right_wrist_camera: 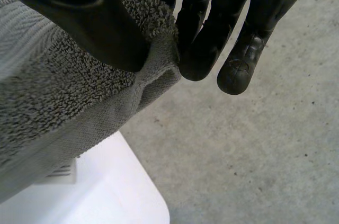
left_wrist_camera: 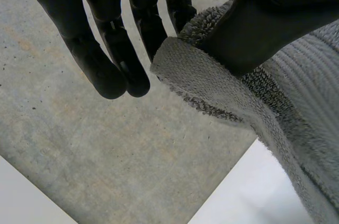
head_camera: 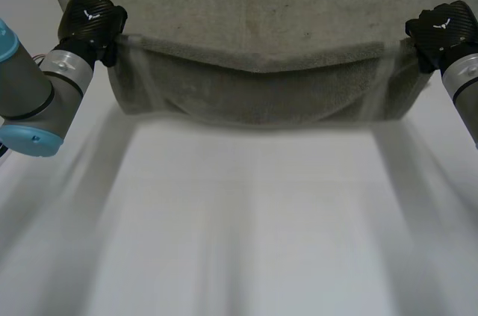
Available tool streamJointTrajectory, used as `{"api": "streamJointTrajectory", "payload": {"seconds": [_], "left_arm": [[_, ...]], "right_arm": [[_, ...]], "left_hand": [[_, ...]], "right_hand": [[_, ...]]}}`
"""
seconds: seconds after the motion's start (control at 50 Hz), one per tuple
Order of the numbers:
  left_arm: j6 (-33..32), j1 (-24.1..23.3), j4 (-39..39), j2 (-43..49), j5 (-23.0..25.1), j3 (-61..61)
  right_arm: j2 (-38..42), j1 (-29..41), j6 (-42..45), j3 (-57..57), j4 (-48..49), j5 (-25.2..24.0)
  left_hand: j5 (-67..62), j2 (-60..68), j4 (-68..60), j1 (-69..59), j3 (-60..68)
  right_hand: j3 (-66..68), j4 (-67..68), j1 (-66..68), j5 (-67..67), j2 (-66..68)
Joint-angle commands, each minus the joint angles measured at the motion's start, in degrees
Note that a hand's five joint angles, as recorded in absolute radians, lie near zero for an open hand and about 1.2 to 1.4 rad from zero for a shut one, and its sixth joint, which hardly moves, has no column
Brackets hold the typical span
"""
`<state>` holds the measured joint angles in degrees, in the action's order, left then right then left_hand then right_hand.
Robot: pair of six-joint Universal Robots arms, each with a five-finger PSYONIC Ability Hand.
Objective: Fold the towel.
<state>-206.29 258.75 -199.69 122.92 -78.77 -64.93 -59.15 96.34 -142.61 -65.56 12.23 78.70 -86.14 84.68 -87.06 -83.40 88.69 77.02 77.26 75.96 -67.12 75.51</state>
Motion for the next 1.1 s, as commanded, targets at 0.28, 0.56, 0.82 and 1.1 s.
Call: {"api": "streamJointTrajectory", "payload": {"seconds": [0.28,0.56,0.82,1.1], "left_arm": [[1.9,4.8,-1.6,-6.3,2.9,-31.9],[0.0,5.0,-0.8,-10.9,5.5,-38.2],[-1.0,3.3,0.0,-13.0,5.5,-38.2],[-1.5,3.0,1.5,-13.1,5.1,-36.8]], "right_arm": [[-4.3,-6.1,-0.2,-27.4,3.9,-12.9],[-7.6,-9.2,5.6,-33.4,1.7,-13.0],[-9.6,-10.4,6.4,-34.8,1.2,-8.3],[-10.6,-17.0,10.6,-33.2,1.6,-4.5]], "left_hand": [[16.1,-4.7,7.1,3.4,-8.7],[18.6,-7.2,9.6,5.9,-11.2],[67.8,-56.3,58.7,55.0,-60.3],[71.3,-59.8,62.2,58.6,-63.8]], "right_hand": [[3.0,2.7,4.0,-2.9,4.5],[3.0,2.7,4.0,-2.9,4.5],[3.0,2.7,4.0,-2.9,4.5],[3.0,2.7,4.0,-2.9,4.5]]}}
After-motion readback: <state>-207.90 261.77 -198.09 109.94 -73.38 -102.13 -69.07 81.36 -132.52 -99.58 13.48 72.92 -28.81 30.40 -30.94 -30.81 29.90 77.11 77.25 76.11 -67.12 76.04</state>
